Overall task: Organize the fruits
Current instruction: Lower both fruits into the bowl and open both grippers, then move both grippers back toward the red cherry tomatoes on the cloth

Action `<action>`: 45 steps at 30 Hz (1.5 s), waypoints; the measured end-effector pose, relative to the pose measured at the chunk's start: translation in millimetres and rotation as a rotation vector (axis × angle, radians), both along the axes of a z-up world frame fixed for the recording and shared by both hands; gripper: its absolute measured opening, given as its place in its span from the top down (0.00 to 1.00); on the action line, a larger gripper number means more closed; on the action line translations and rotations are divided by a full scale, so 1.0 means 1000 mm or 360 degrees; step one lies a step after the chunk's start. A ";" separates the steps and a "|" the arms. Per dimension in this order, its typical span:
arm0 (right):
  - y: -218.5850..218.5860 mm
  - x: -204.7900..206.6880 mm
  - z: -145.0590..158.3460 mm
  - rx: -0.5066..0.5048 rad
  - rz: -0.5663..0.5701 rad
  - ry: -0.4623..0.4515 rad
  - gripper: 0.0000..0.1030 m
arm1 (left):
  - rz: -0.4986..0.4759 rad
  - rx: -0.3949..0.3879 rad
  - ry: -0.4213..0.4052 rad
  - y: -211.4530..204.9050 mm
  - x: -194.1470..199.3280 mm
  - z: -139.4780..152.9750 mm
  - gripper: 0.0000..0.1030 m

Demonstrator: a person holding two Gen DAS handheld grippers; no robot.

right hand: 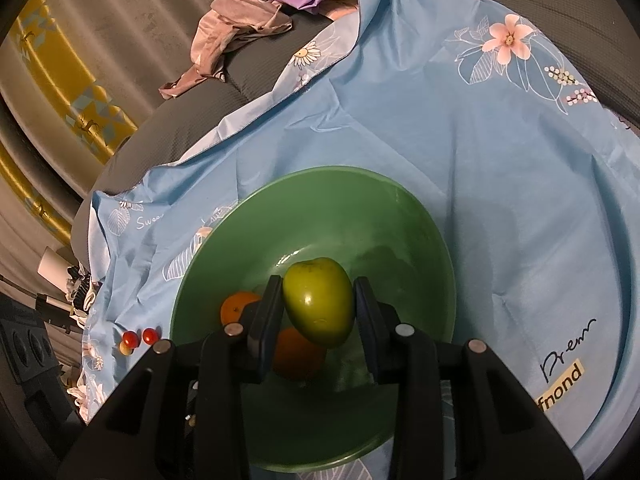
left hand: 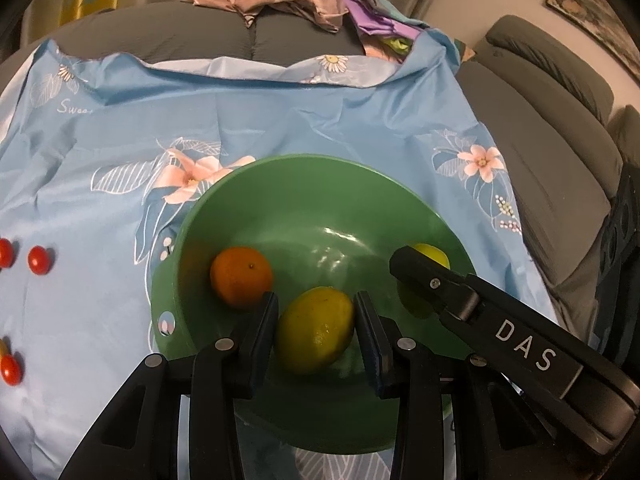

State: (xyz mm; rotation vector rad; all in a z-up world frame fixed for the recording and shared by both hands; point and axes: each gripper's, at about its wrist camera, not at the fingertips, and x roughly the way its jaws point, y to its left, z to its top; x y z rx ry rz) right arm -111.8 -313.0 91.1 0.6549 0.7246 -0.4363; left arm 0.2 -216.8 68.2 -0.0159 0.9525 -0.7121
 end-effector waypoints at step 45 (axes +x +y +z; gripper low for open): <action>0.255 0.125 -0.049 -0.0146 0.1276 0.0185 0.46 | 0.0991 -0.0093 0.0085 0.317 0.037 0.002 0.60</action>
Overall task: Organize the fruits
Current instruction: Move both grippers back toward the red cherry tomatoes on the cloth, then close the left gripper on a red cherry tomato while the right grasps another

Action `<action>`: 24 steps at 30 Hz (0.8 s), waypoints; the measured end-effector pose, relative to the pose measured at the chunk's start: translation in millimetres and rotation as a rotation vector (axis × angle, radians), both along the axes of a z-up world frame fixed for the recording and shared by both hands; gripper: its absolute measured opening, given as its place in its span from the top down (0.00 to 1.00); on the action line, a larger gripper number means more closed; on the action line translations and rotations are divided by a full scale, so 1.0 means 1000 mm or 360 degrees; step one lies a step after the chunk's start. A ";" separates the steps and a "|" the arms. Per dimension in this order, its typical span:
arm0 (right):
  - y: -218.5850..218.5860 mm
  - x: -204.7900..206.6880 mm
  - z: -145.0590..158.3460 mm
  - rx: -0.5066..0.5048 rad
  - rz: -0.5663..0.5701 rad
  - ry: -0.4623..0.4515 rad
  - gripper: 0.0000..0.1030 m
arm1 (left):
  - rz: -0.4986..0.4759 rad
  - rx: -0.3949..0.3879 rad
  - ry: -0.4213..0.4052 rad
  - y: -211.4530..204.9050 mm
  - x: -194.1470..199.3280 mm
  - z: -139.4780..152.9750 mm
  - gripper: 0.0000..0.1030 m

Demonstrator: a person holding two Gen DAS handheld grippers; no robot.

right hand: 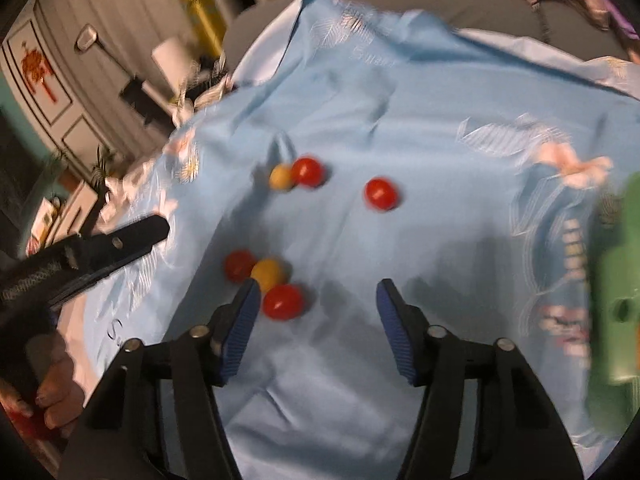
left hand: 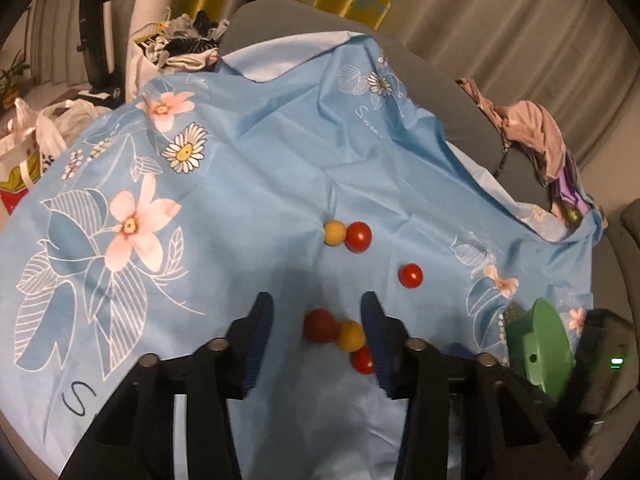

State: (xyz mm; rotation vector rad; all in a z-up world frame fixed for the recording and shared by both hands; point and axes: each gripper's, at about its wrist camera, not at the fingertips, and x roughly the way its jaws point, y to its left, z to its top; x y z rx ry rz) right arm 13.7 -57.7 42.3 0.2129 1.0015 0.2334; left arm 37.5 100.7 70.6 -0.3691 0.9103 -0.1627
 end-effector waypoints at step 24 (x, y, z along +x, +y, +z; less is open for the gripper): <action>-0.024 -0.009 0.011 0.0080 -0.0111 -0.0016 0.70 | -0.0084 0.0230 0.0295 -0.038 0.032 -0.036 0.69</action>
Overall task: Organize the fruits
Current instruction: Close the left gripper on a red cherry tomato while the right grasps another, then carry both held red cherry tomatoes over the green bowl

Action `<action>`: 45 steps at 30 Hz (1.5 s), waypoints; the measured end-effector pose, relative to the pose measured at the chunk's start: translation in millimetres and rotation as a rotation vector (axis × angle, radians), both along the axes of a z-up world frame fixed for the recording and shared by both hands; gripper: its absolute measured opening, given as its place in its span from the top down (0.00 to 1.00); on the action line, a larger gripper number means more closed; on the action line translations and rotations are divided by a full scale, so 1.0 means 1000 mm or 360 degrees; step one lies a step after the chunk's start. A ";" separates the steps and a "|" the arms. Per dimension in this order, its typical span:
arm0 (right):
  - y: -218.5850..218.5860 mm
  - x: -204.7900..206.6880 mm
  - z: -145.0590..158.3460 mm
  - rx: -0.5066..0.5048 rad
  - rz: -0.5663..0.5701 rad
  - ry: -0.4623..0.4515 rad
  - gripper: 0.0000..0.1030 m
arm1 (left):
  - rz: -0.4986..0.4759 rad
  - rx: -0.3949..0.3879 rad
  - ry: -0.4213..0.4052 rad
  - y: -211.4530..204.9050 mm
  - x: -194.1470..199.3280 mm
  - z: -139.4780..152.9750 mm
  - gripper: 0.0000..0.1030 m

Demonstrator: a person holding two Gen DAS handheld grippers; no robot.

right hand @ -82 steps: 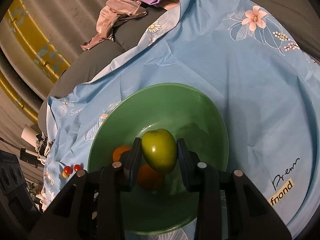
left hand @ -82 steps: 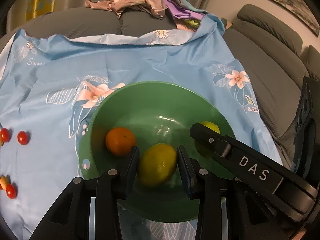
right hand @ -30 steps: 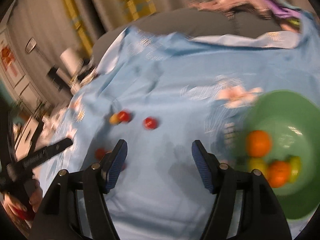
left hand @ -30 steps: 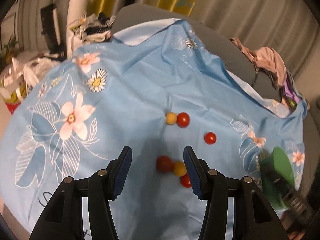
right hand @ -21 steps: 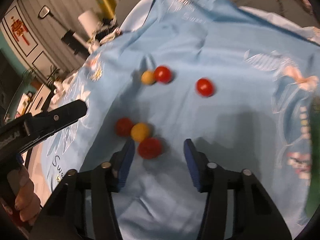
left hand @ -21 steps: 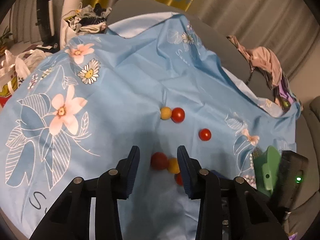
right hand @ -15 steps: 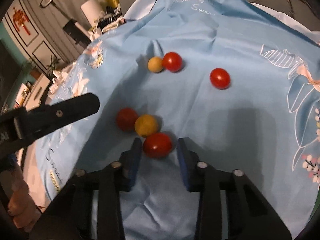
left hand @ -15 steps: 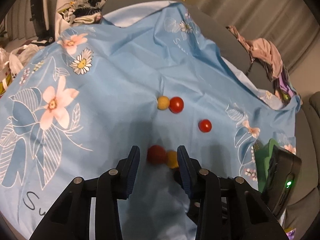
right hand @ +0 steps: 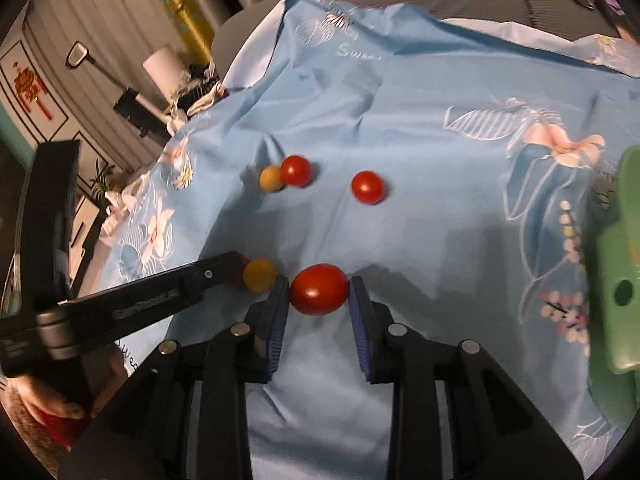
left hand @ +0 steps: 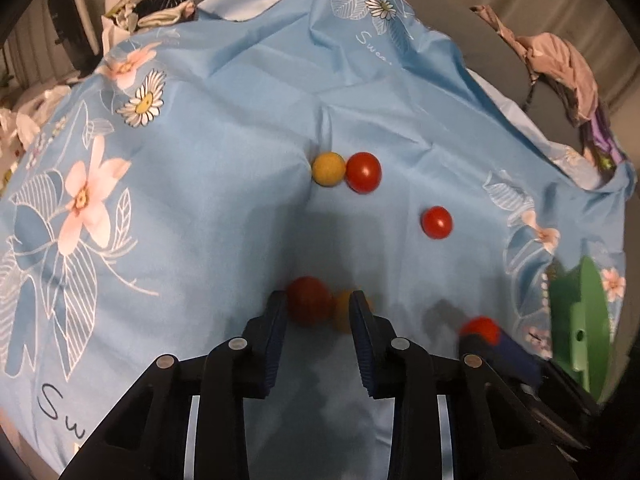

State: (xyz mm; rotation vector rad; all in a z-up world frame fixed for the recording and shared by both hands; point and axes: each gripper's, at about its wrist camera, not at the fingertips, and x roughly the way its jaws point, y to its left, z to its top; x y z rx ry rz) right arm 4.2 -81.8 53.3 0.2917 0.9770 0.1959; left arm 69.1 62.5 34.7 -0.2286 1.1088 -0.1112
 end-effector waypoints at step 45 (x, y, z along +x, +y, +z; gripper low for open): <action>-0.060 -0.039 0.044 0.0136 -0.0255 -0.0207 0.69 | -0.0270 -0.0037 -0.0441 -0.063 -0.057 0.052 0.76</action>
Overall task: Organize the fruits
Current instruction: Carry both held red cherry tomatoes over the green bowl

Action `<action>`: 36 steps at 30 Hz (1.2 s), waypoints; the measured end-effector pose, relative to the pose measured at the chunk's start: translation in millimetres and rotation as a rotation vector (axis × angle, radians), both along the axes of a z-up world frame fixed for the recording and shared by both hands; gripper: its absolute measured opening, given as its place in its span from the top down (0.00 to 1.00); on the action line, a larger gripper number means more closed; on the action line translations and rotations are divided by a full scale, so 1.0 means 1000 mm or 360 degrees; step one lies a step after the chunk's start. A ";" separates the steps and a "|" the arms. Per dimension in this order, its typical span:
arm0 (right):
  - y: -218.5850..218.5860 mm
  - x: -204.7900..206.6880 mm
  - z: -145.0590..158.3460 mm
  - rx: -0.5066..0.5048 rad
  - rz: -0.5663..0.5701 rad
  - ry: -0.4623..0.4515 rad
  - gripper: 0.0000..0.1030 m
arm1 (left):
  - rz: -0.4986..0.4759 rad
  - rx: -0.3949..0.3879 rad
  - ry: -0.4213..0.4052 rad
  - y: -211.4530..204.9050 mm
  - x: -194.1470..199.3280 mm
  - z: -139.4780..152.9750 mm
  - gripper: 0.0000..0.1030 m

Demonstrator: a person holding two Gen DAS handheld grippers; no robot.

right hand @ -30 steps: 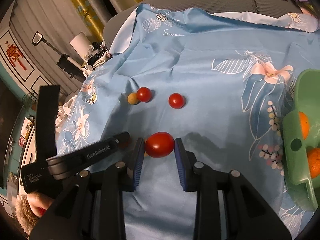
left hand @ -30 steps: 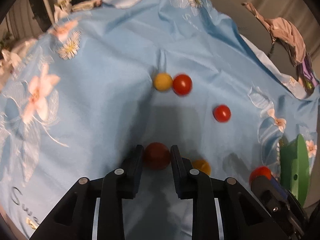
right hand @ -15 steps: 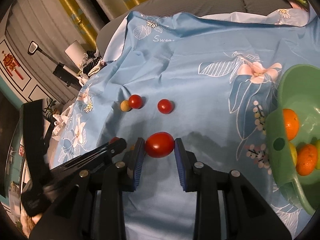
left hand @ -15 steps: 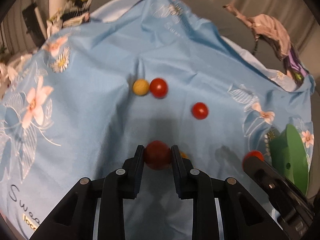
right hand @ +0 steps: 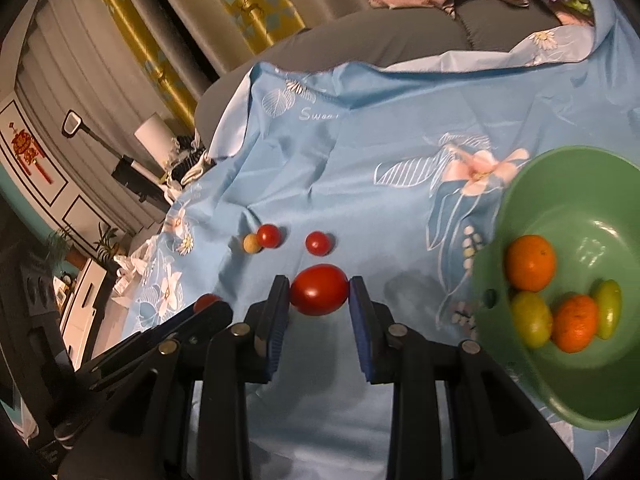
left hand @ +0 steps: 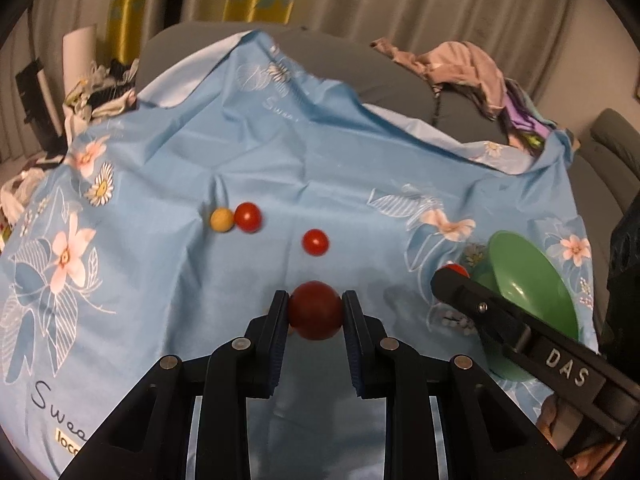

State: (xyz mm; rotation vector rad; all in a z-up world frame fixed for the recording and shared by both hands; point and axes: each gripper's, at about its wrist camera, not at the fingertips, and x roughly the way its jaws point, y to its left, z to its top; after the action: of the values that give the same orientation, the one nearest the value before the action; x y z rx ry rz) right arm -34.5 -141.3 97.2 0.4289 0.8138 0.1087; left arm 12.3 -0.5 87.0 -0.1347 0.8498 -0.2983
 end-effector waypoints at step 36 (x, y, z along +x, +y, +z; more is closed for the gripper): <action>-0.139 -0.087 0.032 0.0140 -0.0694 -0.0244 0.69 | -0.0561 -0.0037 -0.0171 -0.170 -0.024 0.028 0.76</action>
State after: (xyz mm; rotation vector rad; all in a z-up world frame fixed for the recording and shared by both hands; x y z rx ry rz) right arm -121.5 -280.5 129.2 0.6634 0.5515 -0.2262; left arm -11.3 -171.0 115.3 0.0110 0.7613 -0.6403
